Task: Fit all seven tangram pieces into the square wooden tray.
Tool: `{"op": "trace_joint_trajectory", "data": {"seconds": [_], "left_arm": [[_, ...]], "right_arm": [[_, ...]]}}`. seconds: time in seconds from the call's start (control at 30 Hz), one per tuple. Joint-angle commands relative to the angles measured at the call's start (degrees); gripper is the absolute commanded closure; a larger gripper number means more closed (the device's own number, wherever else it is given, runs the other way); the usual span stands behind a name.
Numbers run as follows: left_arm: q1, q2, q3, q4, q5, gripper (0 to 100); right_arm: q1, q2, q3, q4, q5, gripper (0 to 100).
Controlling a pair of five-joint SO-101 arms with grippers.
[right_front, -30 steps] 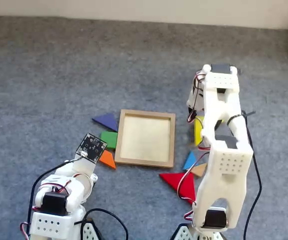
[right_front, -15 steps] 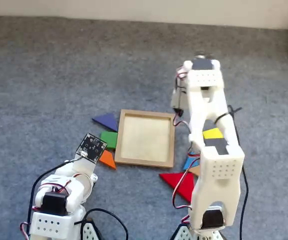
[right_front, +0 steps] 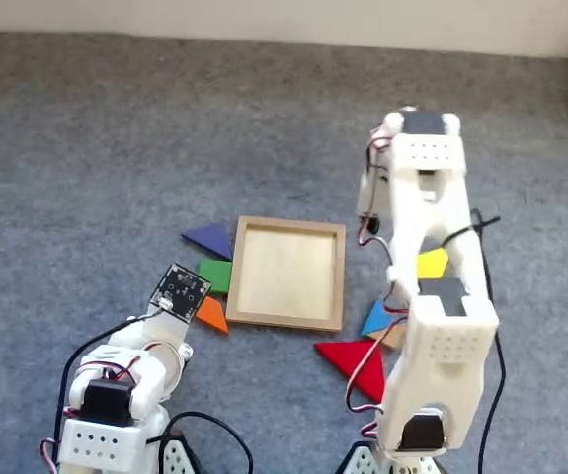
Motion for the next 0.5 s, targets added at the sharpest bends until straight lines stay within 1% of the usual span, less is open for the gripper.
{"op": "trace_joint_trajectory", "data": {"seconds": [0.0, 0.2, 0.33, 0.47], "left_arm": [[-0.3, -1.5, 1.1, 0.2, -0.4, 100], [-0.3, -1.5, 1.1, 0.2, -0.4, 100], [-0.3, -1.5, 1.1, 0.2, -0.4, 100], [-0.3, -1.5, 1.1, 0.2, -0.4, 100]], "right_arm": [[2.1, -8.0, 2.4, -1.4, 1.1, 86.8], [2.3, -18.2, 21.2, -14.6, 0.9, 86.8], [4.4, -24.7, 32.9, -25.2, 0.8, 86.8], [7.6, -26.7, 42.1, -34.9, 1.1, 86.8]]}}
